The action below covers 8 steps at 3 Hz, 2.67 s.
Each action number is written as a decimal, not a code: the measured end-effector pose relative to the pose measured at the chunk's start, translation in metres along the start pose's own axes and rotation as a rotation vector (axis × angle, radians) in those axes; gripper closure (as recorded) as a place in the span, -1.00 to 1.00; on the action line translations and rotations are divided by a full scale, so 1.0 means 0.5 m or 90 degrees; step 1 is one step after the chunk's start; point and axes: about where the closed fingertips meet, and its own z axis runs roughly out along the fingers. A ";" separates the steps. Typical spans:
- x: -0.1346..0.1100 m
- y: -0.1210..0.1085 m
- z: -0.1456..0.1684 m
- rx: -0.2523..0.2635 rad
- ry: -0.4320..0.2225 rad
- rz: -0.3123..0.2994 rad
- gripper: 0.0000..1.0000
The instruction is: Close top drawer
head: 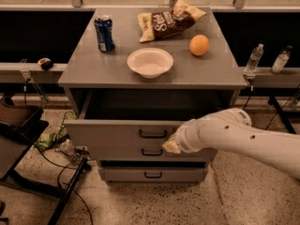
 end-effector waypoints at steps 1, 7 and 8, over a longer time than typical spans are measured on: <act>0.000 0.000 0.000 0.000 0.000 0.000 -1.00; -0.075 -0.171 -0.005 0.085 0.002 -0.059 1.00; -0.075 -0.167 -0.006 0.084 0.003 -0.060 1.00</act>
Offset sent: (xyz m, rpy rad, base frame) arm 0.0000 0.0000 0.0000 0.0000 0.0000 0.0000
